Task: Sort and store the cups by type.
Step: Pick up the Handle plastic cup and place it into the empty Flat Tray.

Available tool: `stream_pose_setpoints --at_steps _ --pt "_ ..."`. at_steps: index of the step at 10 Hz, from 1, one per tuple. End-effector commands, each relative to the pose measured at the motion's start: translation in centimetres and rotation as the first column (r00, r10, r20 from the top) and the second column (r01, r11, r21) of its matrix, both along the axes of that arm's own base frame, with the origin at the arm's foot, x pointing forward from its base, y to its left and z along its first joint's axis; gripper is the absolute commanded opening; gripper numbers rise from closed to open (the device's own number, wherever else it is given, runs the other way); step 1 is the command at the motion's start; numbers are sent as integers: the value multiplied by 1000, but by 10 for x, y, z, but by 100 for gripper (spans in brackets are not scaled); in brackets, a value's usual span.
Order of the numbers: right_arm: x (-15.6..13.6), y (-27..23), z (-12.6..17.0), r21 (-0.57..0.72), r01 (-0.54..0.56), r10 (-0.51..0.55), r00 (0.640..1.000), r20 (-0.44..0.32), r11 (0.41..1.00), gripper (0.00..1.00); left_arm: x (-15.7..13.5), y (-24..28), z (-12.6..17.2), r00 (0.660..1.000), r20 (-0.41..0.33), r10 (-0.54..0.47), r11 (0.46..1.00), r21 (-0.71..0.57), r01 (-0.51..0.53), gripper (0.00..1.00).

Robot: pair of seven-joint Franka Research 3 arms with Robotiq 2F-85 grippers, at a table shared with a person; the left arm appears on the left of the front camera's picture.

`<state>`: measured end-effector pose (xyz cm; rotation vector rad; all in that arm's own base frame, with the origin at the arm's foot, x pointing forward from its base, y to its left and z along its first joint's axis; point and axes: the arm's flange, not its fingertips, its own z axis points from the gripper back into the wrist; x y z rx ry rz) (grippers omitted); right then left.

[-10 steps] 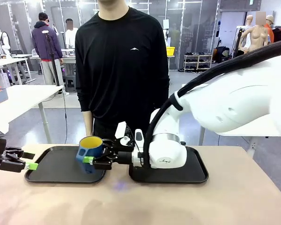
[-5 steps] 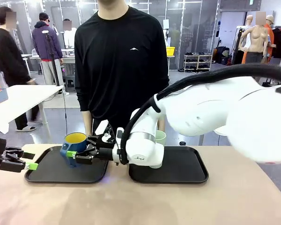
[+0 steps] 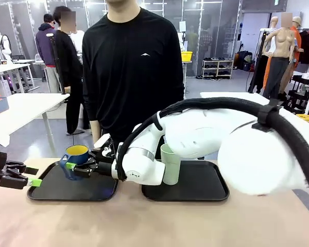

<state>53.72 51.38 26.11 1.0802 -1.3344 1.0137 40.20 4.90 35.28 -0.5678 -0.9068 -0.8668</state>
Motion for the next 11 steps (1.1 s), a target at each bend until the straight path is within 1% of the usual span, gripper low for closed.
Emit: stream_pose_setpoints --at_steps 1,4,5,8,11 --pt "12 16 -7 -31 62 -62 998 13 998 78 1 -1 -3 1000 31 1 1000 -4 -1 100" --pt "21 28 -24 -55 89 -88 996 21 995 78 1 -1 -3 1000 31 1 1000 -4 -1 100" --pt "23 32 -31 -44 93 -92 995 28 995 78 1 -1 -3 1000 31 1 1000 -4 -1 100" --pt "31 33 -42 -54 110 -108 994 32 992 78 1 -1 -3 1000 31 1 1000 -4 -1 100" --pt "33 31 -51 -77 102 -102 995 0 992 78 1 -1 -3 1000 31 1 1000 -4 -1 100"
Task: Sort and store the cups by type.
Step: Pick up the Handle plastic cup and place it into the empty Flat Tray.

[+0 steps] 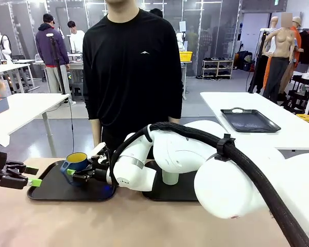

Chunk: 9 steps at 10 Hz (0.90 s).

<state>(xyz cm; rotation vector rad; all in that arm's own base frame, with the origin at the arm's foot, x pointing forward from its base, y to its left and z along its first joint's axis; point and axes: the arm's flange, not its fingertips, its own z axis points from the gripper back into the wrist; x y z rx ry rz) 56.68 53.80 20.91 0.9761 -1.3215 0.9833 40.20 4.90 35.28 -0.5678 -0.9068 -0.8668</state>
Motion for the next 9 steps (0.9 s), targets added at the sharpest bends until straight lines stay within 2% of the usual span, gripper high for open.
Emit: stream_pose_setpoints --at_steps 1,5,7,9 --pt "3 7 -1 -25 23 -22 1000 4 999 78 1 -1 -3 1000 31 1 1000 -4 -1 100" --pt "1 5 -5 -59 30 -30 1000 -7 998 78 1 -1 -3 1000 31 1 1000 -4 -1 100" --pt "-1 5 -5 -62 24 -25 1000 -4 998 98 1 -1 -3 1000 31 1 1000 -4 -1 100" --pt "-4 3 -3 -69 31 -31 1000 -5 997 100 1 -1 -3 1000 31 1 1000 -4 -1 100"
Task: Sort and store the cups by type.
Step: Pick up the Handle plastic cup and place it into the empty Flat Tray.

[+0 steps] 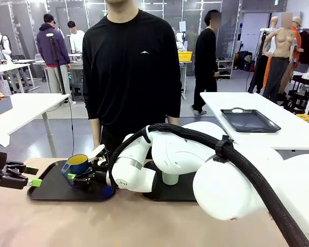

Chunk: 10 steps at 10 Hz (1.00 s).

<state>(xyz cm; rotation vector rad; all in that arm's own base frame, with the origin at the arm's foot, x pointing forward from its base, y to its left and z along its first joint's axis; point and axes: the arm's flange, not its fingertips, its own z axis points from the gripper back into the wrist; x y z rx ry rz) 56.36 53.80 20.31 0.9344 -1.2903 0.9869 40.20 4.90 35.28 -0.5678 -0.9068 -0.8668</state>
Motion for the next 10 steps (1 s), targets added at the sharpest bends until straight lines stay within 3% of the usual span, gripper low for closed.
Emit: stream_pose_setpoints --at_steps 1,10 --pt "-3 0 5 -22 14 -15 1000 -5 1000 100 1 -1 -3 1000 31 1 1000 -4 -1 100" --pt "-32 -39 18 -65 72 -75 996 -38 995 100 1 -1 -3 1000 31 1 1000 -4 -1 100"
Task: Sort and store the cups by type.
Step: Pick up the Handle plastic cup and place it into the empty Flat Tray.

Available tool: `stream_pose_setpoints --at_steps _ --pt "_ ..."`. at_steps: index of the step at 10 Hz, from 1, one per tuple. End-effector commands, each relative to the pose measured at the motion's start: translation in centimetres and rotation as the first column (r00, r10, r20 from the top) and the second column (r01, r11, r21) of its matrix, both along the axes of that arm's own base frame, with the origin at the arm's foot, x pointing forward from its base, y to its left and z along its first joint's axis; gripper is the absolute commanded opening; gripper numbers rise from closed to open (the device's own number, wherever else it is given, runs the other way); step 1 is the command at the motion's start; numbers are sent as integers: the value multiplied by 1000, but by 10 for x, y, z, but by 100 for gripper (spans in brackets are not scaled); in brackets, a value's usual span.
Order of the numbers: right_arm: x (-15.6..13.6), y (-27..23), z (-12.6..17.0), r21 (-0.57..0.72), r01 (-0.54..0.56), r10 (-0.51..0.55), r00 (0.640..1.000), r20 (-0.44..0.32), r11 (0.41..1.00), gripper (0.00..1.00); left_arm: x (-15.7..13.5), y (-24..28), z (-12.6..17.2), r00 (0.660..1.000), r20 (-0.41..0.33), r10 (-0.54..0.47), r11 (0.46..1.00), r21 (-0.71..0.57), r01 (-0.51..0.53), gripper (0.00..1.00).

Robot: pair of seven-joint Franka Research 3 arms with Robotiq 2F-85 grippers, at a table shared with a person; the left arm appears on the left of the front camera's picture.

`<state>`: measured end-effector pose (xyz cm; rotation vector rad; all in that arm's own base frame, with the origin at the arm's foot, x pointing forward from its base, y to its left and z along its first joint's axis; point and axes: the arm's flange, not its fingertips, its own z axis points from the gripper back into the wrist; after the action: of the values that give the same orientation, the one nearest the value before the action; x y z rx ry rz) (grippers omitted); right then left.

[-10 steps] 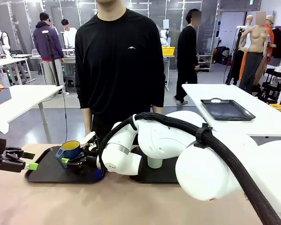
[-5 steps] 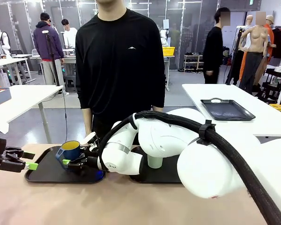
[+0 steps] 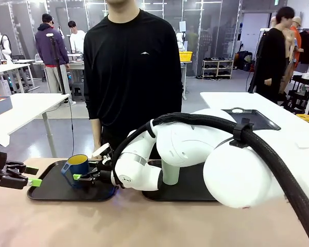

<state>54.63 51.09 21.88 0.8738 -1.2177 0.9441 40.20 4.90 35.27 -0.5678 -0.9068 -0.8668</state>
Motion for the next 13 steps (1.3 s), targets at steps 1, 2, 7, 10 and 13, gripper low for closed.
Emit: stream_pose_setpoints --at_steps 1,2,7,10,13 --pt "-18 -16 3 -12 13 -13 1000 26 1000 100 1 -1 -3 1000 31 1 1000 -4 -1 100" --pt "-21 -21 5 -21 13 -12 999 30 1000 100 1 -1 -3 1000 31 1 1000 -4 -1 100" --pt "-37 -41 13 -44 24 -23 999 31 999 100 1 -1 -3 1000 31 1 1000 -4 -1 100" --pt "-39 -44 11 -54 12 -11 1000 22 998 100 1 -1 -3 1000 31 1 1000 -4 -1 100" --pt "-22 -37 14 -51 10 -11 1000 -14 999 100 1 -1 -3 1000 31 1 1000 -4 -1 100"
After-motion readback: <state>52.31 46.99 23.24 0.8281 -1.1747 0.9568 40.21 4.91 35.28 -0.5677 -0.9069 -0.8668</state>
